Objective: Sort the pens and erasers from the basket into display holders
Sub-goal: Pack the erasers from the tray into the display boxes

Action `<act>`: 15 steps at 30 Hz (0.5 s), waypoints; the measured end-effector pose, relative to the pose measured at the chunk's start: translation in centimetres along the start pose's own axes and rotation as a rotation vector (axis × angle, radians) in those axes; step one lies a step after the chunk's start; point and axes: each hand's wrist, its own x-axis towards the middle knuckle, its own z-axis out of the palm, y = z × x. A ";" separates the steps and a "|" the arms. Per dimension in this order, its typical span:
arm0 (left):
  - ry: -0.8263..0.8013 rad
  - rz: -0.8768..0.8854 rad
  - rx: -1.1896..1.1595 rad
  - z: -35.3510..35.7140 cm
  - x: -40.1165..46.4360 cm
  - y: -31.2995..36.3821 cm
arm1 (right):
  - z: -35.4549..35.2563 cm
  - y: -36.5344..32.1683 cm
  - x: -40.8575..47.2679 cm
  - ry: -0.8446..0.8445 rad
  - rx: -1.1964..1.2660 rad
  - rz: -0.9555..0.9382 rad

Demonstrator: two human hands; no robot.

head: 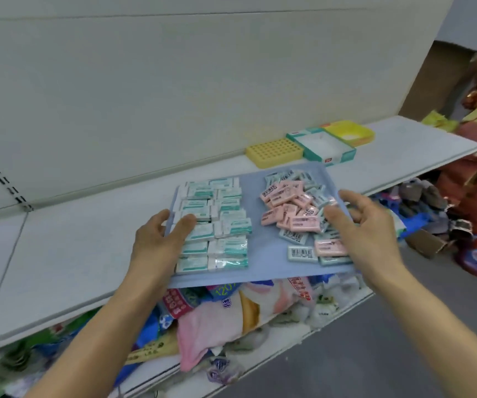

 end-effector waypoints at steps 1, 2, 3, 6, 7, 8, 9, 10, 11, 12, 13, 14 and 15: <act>0.031 -0.012 0.017 0.2 0.7 -0.2 | 0.6 0.3 1.2 -0.031 0.004 0.006; 0.059 -0.020 0.032 0.3 1.4 -0.4 | 1.3 0.5 2.3 -0.056 0.001 0.006; 0.084 -0.019 0.043 0.3 2.1 -0.7 | 2.0 0.7 3.5 -0.078 -0.011 0.004; 0.149 -0.005 0.072 0.2 3.9 -1.1 | 4.5 1.2 6.2 -0.124 -0.030 0.013; 0.172 -0.012 0.093 -0.1 4.5 -1.1 | 5.5 1.3 6.9 -0.144 -0.031 0.014; 0.197 -0.027 0.123 -0.3 5.0 -1.1 | 6.4 1.2 7.6 -0.165 -0.039 0.017; 0.219 -0.044 0.151 -0.6 5.5 -1.2 | 7.3 1.2 8.1 -0.187 -0.049 0.024; 0.235 -0.060 0.171 -0.9 6.0 -1.4 | 8.2 1.2 8.7 -0.211 -0.057 0.030; 0.246 -0.071 0.188 -1.1 6.4 -1.6 | 8.9 1.3 9.1 -0.237 -0.064 0.029; 0.258 -0.077 0.210 -1.2 6.7 -1.7 | 9.5 1.4 9.5 -0.261 -0.075 0.024; 0.269 -0.080 0.234 -1.3 7.0 -1.8 | 10.1 1.5 9.9 -0.280 -0.090 0.025; 0.280 -0.083 0.258 -1.3 7.3 -1.8 | 10.5 1.7 10.3 -0.297 -0.113 0.032; 0.292 -0.086 0.281 -1.2 7.5 -1.8 | 10.9 1.7 10.6 -0.310 -0.145 0.036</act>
